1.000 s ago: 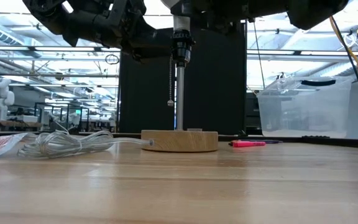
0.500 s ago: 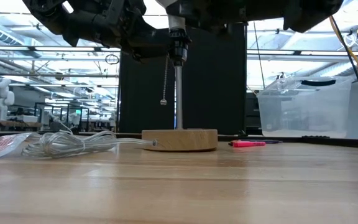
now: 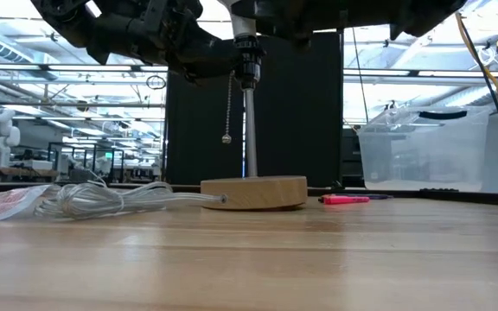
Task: Screw lightbulb
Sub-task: Remove the white lightbulb from the desk lamp
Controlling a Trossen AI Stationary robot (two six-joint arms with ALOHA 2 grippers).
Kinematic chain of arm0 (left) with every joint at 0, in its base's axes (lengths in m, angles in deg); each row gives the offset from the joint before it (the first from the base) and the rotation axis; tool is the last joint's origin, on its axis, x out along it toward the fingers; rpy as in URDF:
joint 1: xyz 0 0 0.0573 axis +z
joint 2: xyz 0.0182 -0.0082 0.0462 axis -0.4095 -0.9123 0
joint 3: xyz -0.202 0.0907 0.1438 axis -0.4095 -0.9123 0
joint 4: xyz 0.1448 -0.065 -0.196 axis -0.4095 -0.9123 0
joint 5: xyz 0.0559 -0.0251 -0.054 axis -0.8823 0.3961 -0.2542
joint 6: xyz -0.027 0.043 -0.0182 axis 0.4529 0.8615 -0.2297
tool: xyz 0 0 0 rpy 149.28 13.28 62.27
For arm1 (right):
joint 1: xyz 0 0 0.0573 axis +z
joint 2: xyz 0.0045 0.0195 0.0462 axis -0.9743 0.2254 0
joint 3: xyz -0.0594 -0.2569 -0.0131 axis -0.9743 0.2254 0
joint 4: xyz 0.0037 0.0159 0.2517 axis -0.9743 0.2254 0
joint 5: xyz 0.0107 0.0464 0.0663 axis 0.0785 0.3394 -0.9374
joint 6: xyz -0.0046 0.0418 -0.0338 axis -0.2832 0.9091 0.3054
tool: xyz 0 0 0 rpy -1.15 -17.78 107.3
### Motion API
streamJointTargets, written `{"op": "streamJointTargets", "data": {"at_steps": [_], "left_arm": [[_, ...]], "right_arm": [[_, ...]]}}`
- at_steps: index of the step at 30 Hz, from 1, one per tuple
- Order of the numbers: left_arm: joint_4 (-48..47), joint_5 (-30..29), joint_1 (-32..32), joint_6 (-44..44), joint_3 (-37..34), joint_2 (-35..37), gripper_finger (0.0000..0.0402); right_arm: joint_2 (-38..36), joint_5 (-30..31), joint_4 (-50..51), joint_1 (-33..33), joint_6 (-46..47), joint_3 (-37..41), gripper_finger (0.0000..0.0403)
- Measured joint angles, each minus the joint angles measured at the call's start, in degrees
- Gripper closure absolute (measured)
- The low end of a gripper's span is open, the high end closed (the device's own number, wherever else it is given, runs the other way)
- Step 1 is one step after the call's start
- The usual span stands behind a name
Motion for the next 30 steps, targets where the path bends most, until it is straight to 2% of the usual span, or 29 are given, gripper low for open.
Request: {"op": "streamJointTargets", "data": {"at_steps": [12,17,23,30], "left_arm": [[0.3,1.1,0.0,0.6,0.0,0.0,0.0163],[2.0,1.9,-0.3,1.6,0.0,-0.9,0.0163],[10.2,3.5,-0.3,1.7,0.0,-6.0,0.0163],[17.3,3.8,-0.4,1.7,0.0,-10.3,0.0163]], "right_arm": [[-0.2,-21.6,1.1,-7.0,-1.0,-0.1,0.0231],[-0.2,-32.4,1.2,-10.2,2.3,-0.1,0.0231],[-0.2,-40.6,1.4,-12.5,3.4,-0.1,0.0230],[-0.1,-42.5,1.4,-13.0,3.7,-0.1,0.0230]]}}
